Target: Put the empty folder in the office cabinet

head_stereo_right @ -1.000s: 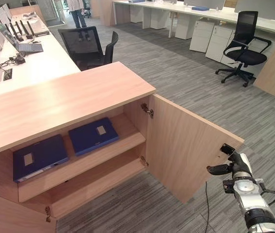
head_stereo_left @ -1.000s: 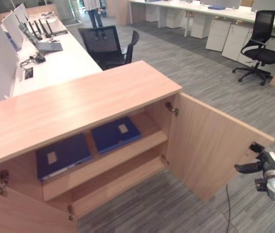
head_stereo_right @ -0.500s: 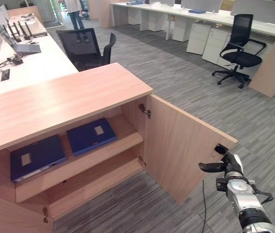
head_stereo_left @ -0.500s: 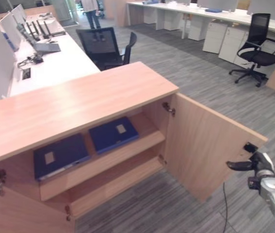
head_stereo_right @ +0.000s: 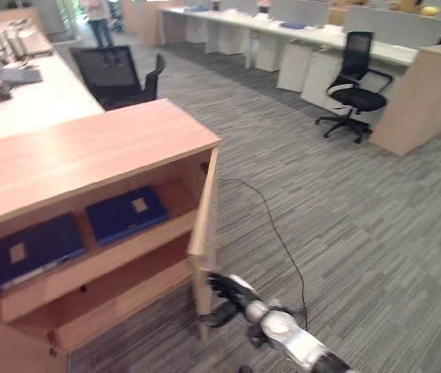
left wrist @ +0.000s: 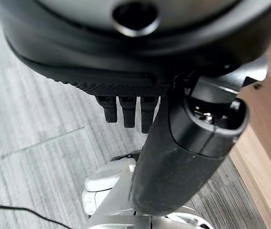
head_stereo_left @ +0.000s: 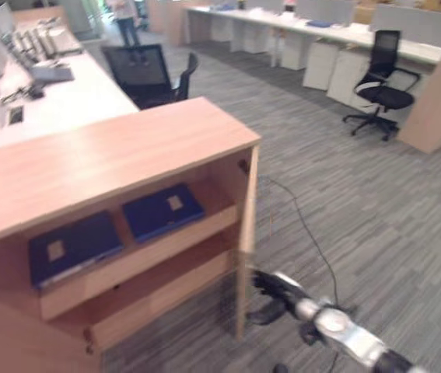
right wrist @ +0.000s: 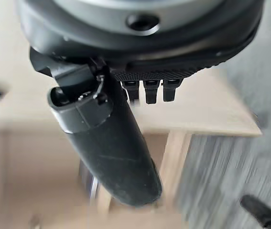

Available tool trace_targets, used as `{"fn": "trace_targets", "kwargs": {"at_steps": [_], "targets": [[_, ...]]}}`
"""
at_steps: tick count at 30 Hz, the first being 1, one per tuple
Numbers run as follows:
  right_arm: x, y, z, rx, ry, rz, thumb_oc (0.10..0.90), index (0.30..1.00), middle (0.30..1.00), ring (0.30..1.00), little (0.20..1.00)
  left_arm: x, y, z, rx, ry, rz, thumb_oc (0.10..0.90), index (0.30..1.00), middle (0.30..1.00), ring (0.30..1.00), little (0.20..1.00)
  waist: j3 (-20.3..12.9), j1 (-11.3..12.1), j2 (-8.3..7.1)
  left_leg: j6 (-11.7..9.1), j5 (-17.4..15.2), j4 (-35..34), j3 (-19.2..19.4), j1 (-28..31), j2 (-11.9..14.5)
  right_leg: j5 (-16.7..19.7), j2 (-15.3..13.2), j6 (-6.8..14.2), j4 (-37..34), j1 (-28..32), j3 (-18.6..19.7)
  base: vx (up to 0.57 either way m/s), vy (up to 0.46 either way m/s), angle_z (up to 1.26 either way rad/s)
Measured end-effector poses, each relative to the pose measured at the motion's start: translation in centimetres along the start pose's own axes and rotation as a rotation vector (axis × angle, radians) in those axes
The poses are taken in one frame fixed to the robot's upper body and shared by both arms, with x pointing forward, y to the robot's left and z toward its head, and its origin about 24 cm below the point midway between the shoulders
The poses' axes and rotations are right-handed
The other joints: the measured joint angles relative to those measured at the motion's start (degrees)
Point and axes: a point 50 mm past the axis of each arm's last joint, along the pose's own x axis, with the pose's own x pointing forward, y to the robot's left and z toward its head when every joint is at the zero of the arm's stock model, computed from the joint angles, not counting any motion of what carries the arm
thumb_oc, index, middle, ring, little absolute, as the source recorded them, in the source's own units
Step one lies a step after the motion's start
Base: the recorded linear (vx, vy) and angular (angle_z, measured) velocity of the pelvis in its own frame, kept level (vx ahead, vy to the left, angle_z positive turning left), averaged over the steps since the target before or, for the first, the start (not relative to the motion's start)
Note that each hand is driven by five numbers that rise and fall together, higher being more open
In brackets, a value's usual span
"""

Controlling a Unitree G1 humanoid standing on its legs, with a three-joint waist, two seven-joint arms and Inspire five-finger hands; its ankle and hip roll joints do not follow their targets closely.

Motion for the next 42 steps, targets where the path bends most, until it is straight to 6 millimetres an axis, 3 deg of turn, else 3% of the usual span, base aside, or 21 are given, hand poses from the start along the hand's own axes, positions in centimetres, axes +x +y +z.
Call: {"fn": "trace_targets", "kwargs": {"at_steps": [3, 5, 7, 8, 10, 11, 12, 13, 14, 15, 16, 19, 25, 27, 31, 33, 35, 36, 37, 40, 42], "targets": [[1.3, 2.6, 3.3, -0.050, -0.137, 0.173, 0.800, 0.900, 0.900, 0.900, 0.900, -0.1, -0.2, -1.2, 0.011, 0.026, -0.004, 0.800, 0.900, 0.900, 0.900, 0.900, -0.8, 3.1, 0.10, 0.1, -0.1, 0.6, -0.3, -1.1, -0.4, 0.3, -0.3, -0.5, 0.4, 1.6, -0.9, -0.04, -0.097, 0.50], [1.8, 4.5, 4.1, -0.061, -0.165, 0.253, 0.800, 0.900, 0.900, 0.900, 0.900, -0.1, 0.0, -0.8, 0.026, 0.009, 0.000, 0.800, 0.900, 0.900, 0.900, 0.900, -1.3, 4.3, -1.13, -0.1, -0.2, 0.5, -1.5, -3.4, -0.5, 0.1, -0.3, -0.5, 1.0, 0.3, -1.5, -0.05, -0.070, 0.60], [2.3, 6.6, 5.1, -0.053, -0.199, 0.320, 0.800, 0.900, 0.900, 0.900, 0.900, 0.0, 0.7, 1.0, 0.032, -0.044, 0.018, 0.800, 0.900, 0.900, 0.900, 0.900, -0.2, 6.0, -4.01, -1.1, -1.2, 0.8, -2.4, -5.9, -1.3, -1.2, -1.4, -1.5, 2.1, -1.4, -2.2, -0.13, -0.109, 0.88], [2.3, 7.0, 5.0, -0.060, -0.198, 0.341, 0.800, 0.900, 0.900, 0.900, 0.900, 0.0, 0.5, 1.0, 0.022, -0.047, 0.012, 0.800, 0.900, 0.900, 0.900, 0.900, 0.4, 7.4, -3.84, 0.0, -1.6, 2.7, -3.1, -7.2, -1.3, -1.1, -1.1, -1.4, 2.6, -0.7, -3.1, -0.14, -0.112, 0.59], [2.2, 7.0, 4.2, -0.066, -0.168, 0.342, 0.800, 0.900, 0.900, 0.900, 0.900, 0.0, -0.6, 1.0, 0.006, -0.054, -0.018, 0.800, 0.900, 0.900, 0.900, 0.900, 1.2, 8.8, -2.36, 0.3, 0.4, 4.8, -4.6, -10.7, -0.9, -2.2, -1.5, -1.1, 6.0, -1.4, -5.1, -0.10, -0.100, 1.01], [2.2, 6.1, 3.7, -0.068, -0.150, 0.303, 0.800, 0.900, 0.900, 0.900, 0.900, 0.0, -1.0, 2.4, 0.016, -0.084, -0.030, 0.800, 0.900, 0.900, 0.900, 0.900, 1.5, 8.7, -1.93, 1.4, -0.7, 4.8, -4.3, -13.7, -0.4, -5.7, -1.6, -1.3, 10.3, -3.2, -6.9, 0.00, -0.046, 1.69], [2.2, 5.8, 3.7, -0.074, -0.145, 0.284, 0.800, 0.900, 0.900, 0.900, 0.900, 0.0, -0.8, 3.5, 0.018, -0.112, -0.028, 0.800, 0.900, 0.900, 0.900, 0.900, 1.6, 8.9, -2.77, 0.4, -3.2, 4.4, -3.0, -15.1, -0.7, -8.4, -2.0, -3.0, 11.8, -4.6, -7.1, -0.03, -0.015, 1.97], [2.3, 5.1, 3.6, -0.090, -0.134, 0.261, 0.800, 0.900, 0.900, 0.900, 0.900, 0.0, -0.1, 5.3, 0.007, -0.163, -0.015, 0.800, 0.900, 0.900, 0.900, 0.900, 2.5, 8.5, -5.90, -0.6, -4.0, 5.0, -0.7, -15.8, -1.8, -7.8, -4.6, -4.1, 11.5, -5.4, -7.3, -0.09, 0.030, 1.48], [2.3, 4.4, 3.2, -0.133, -0.103, 0.253, 0.800, 0.900, 0.900, 0.900, 0.900, 0.0, 0.3, 5.6, -0.026, -0.171, -0.007, 0.800, 0.900, 0.900, 0.900, 0.900, 3.9, 9.9, -8.28, 1.2, -4.2, 14.1, 2.5, -15.0, -2.4, -6.9, -7.5, -4.7, 10.2, -3.9, -8.9, -0.10, 0.044, 1.14], [2.1, 4.3, 2.6, -0.138, -0.088, 0.250, 0.800, 0.900, 0.900, 0.900, 0.900, 0.0, -0.2, 4.7, -0.045, -0.135, -0.012, 0.800, 0.900, 0.900, 0.900, 0.900, 4.1, 9.3, -7.06, 0.9, -4.9, 16.2, 4.8, -12.3, -2.3, -6.6, -7.5, -4.2, 8.1, -1.6, -11.1, -0.05, 0.057, 0.92], [1.4, 3.5, 1.3, -0.169, -0.045, 0.229, 0.800, 0.900, 0.900, 0.900, 0.900, 0.0, -1.0, 2.6, -0.044, -0.081, -0.031, 0.800, 0.900, 0.900, 0.900, 0.900, 3.9, 8.3, -3.18, 2.4, -5.2, 12.0, 7.0, -5.8, -2.3, -5.5, -6.9, -2.5, 7.4, 1.1, -13.0, -0.06, 0.071, 0.93], [1.3, 1.7, -1.7, -0.128, 0.079, 0.114, 0.800, 0.900, 0.900, 0.900, 0.900, 0.0, -0.8, 1.9, -0.039, -0.082, -0.027, 0.800, 0.900, 0.900, 0.900, 0.900, 4.2, 8.1, -4.07, 3.7, -0.6, 6.0, 6.6, -4.2, -6.5, -4.7, -8.9, -0.6, 7.0, 2.3, -15.3, -0.06, 0.092, 0.75], [-2.0, 0.4, -9.3, -0.027, 0.366, -0.035, 0.800, 0.900, 0.900, 0.900, 0.900, 0.1, 0.8, 1.1, -0.078, -0.017, -0.012, 0.800, 0.900, 0.900, 0.900, 0.900, 3.2, 8.5, -5.27, 5.0, 0.4, 3.4, 4.5, -4.1, -10.6, -3.8, -12.3, -1.0, 7.0, 7.3, -23.1, -0.01, 0.136, 0.69], [-3.9, 0.5, -12.5, 0.037, 0.498, -0.121, 0.800, 0.900, 0.900, 0.900, 0.900, 0.2, 0.4, 1.9, -0.065, -0.027, -0.029, 0.800, 0.900, 0.900, 0.900, 0.900, 2.2, 8.2, -4.43, 6.4, 0.5, 2.8, 4.2, -3.7, -11.1, -3.6, -12.8, -1.2, 8.8, 9.2, -25.4, 0.01, 0.191, 0.80], [-11.7, 2.4, -19.6, 0.258, 0.796, -0.282, 0.800, 0.900, 0.900, 0.900, 0.900, -0.3, 0.5, 1.5, -0.104, -0.116, -0.088, 0.800, 0.900, 0.900, 0.900, 0.900, -0.9, 9.5, -3.73, 8.7, -0.4, 0.1, 1.0, -1.9, -15.6, -2.8, -18.9, -1.3, 16.1, 10.2, -28.5, 0.00, 0.314, 0.65], [-17.5, 2.9, -23.0, 0.402, 1.019, -0.489, 0.800, 0.900, 0.900, 0.900, 0.900, -0.3, 0.2, -0.3, -0.147, -0.048, -0.101, 0.800, 0.900, 0.900, 0.900, 0.900, -1.6, 9.1, -0.50, 12.3, -1.3, -0.1, -3.3, -0.2, -18.2, -1.7, -23.7, 0.9, 23.5, 10.4, -28.3, 0.02, 0.212, 0.86], [-18.6, 3.7, -23.6, 0.484, 1.056, -0.542, 0.800, 0.900, 0.900, 0.900, 0.900, -0.3, 0.8, -1.0, -0.172, -0.022, -0.079, 0.800, 0.900, 0.900, 0.900, 0.900, -1.5, 8.7, 0.54, 13.1, -1.8, 0.1, -4.1, -0.1, -17.9, -6.5, -21.9, 4.8, 20.3, 9.4, -28.4, 0.01, 0.128, 0.20], [-18.1, 3.7, -23.4, 0.509, 1.032, -0.558, 0.800, 0.900, 0.900, 0.900, 0.900, -0.2, 1.4, -1.2, -0.192, -0.012, -0.063, 0.800, 0.900, 0.900, 0.900, 0.900, -1.5, 8.5, 0.49, 13.2, -1.7, 0.0, -4.7, -0.2, -17.8, -6.5, -20.5, 4.7, 17.3, 9.3, -28.8, 0.00, 0.095, 0.19], [-17.0, 4.7, -23.2, 0.546, 1.011, -0.555, 0.800, 0.900, 0.900, 0.900, 0.900, -0.3, 2.7, -1.0, -0.240, -0.021, -0.023, 0.800, 0.900, 0.900, 0.900, 0.900, -1.4, 8.6, -0.76, 13.0, -1.8, -0.1, -4.8, -0.3, -18.1, -5.7, -18.6, 4.2, 11.6, 7.7, -28.8, 0.00, 0.078, 0.22], [-15.0, 6.4, -22.5, 0.563, 0.974, -0.488, 0.800, 0.900, 0.900, 0.900, 0.900, -0.4, 5.6, 0.6, -0.349, -0.091, 0.052, 0.800, 0.900, 0.900, 0.900, 0.900, -1.3, 8.9, -4.90, 11.8, -2.2, -0.2, -4.9, 0.0, -19.4, -0.6, -18.2, 3.4, 7.2, 6.5, -28.4, 0.00, 0.051, 0.21], [-14.2, 6.8, -22.1, 0.570, 0.943, -0.470, 0.800, 0.900, 0.900, 0.900, 0.900, -0.6, 6.6, 1.5, -0.384, -0.130, 0.080, 0.800, 0.900, 0.900, 0.900, 0.900, -1.8, 8.9, -5.36, 10.6, -2.4, -0.2, -4.5, 0.1, -18.6, 0.2, -17.6, 3.3, 7.9, 6.3, -28.3, 0.01, 0.034, 0.06]]}}
